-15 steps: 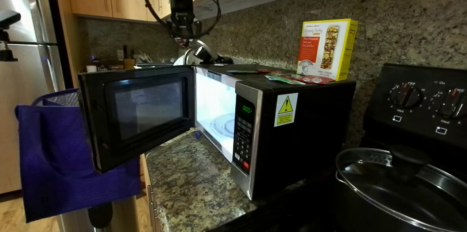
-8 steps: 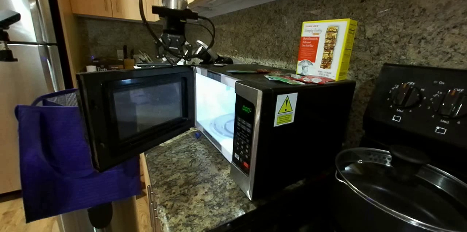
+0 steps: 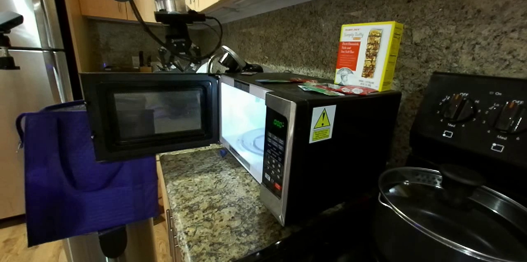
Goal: Pick up one sachet from the top of the microwave and put it in the blue bag then close the microwave door
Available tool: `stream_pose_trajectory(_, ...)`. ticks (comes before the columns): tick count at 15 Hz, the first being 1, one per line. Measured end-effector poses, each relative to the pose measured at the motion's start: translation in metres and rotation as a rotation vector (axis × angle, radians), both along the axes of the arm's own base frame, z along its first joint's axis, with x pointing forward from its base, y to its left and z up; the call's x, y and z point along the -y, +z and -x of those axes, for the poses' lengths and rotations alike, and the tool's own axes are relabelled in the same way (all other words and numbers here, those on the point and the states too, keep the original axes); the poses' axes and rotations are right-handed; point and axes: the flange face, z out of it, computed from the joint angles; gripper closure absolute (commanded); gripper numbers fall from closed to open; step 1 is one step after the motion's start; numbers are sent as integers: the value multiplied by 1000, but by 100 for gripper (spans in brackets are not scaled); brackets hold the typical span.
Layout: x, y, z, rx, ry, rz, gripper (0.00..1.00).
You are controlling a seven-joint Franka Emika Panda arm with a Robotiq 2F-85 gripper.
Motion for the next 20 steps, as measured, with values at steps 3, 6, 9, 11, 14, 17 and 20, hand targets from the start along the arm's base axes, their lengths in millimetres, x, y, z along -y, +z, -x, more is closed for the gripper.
stream_pose_trajectory(3,-26,5,33,48,1,-38,93)
stream_pose_trajectory(6,-47,5,76,53,1,-72,93)
stream_pose_trajectory(9,-55,0,122,37,10,-72,93)
stream_pose_trajectory(11,-52,-8,150,18,24,-56,93)
stream_pose_trajectory(14,-48,-24,184,-15,43,-25,93)
stream_pose_trajectory(17,-44,-36,196,-27,47,-13,93)
stream_pose_trajectory(20,-42,-36,195,-28,44,-13,93)
